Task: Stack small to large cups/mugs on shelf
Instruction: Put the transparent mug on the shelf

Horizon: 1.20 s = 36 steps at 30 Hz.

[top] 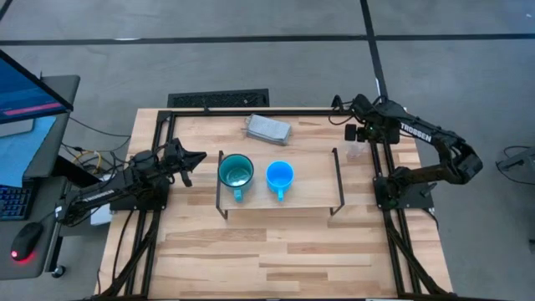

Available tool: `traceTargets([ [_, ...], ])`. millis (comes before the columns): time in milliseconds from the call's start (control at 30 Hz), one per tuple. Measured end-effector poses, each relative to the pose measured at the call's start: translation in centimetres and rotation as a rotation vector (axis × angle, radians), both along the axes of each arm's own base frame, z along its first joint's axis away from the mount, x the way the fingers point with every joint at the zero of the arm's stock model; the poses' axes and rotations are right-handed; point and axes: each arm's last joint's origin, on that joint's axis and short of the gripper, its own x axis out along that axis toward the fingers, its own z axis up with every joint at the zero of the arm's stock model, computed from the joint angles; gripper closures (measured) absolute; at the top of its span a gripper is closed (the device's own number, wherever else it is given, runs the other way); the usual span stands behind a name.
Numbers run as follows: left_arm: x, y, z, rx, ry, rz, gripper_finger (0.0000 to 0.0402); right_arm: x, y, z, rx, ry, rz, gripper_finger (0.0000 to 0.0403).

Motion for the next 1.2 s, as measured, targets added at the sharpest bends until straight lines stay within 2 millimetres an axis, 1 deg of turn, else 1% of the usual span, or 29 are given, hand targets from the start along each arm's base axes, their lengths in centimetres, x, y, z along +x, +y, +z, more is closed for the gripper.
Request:
traceTargets([
  [233,0.0,0.0,0.0,0.000,0.000,0.000,0.0382,0.0,0.0,-1.1,0.020,0.015,-0.012,0.0249],
  [500,0.0,0.0,0.0,0.007,0.003,0.000,0.0382,0.1,-0.1,-1.6,0.002,-0.001,-0.032,0.0253],
  [800,0.0,0.0,0.0,0.007,0.003,0.001,0.0382,0.1,-0.1,-1.6,0.006,-0.003,-0.038,0.0303],
  [1100,0.0,0.0,0.0,0.007,0.004,0.000,0.0382,0.6,-0.6,-3.0,0.065,0.045,-0.026,0.0327],
  [1200,0.0,0.0,0.0,0.006,0.004,0.000,0.0382,0.8,-0.9,-3.3,0.073,0.047,-0.014,0.0341],
])
